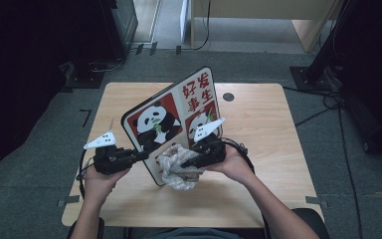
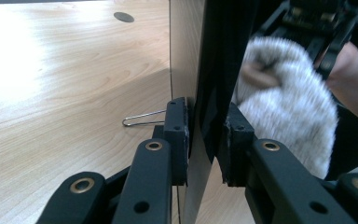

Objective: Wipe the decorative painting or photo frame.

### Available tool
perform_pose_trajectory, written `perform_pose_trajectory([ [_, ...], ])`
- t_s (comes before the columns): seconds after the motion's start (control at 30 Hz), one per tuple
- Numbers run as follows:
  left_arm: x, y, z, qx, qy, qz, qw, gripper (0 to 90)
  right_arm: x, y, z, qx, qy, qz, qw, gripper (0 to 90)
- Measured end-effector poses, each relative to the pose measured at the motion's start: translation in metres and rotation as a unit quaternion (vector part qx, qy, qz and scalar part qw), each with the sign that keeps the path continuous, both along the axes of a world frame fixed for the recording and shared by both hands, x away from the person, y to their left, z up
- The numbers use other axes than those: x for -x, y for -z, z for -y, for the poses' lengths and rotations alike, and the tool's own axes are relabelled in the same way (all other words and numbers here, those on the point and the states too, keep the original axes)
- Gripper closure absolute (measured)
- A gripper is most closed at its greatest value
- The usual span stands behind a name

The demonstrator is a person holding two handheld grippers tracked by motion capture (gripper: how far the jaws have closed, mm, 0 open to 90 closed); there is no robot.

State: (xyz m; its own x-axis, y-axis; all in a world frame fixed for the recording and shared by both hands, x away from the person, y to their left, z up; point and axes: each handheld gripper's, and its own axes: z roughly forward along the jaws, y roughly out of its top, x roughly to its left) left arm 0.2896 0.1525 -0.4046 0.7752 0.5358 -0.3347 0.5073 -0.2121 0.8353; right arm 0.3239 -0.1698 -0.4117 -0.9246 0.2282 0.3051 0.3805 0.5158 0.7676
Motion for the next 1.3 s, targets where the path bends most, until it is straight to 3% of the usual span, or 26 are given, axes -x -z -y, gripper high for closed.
perform_pose_trajectory([
  [0.1,0.000,0.000,0.000,0.001,0.000,-0.001,1.0000,76.6,-0.003,-0.012,0.001,-0.008,0.002,0.000,1.0000,67.5],
  [0.37,0.001,0.000,0.000,0.004,-0.003,0.001,1.0000,77.1,-0.016,-0.060,-0.005,-0.020,-0.008,0.018,0.9996,67.4],
  [0.6,0.001,0.000,0.000,0.004,-0.004,0.003,1.0000,77.2,-0.027,-0.117,-0.016,-0.038,-0.021,0.042,0.9982,67.3],
  [0.87,0.001,0.000,0.000,0.006,-0.004,0.003,1.0000,77.1,-0.039,-0.172,-0.043,-0.036,-0.020,0.070,0.9967,67.0],
  [1.13,0.001,0.001,0.000,0.005,-0.003,0.006,1.0000,77.1,-0.056,-0.208,-0.085,-0.034,-0.014,0.090,0.9953,66.4],
  [1.3,0.002,0.001,0.000,0.004,-0.004,0.010,0.9999,77.2,-0.061,-0.211,-0.111,-0.032,-0.016,0.089,0.9954,66.4],
])
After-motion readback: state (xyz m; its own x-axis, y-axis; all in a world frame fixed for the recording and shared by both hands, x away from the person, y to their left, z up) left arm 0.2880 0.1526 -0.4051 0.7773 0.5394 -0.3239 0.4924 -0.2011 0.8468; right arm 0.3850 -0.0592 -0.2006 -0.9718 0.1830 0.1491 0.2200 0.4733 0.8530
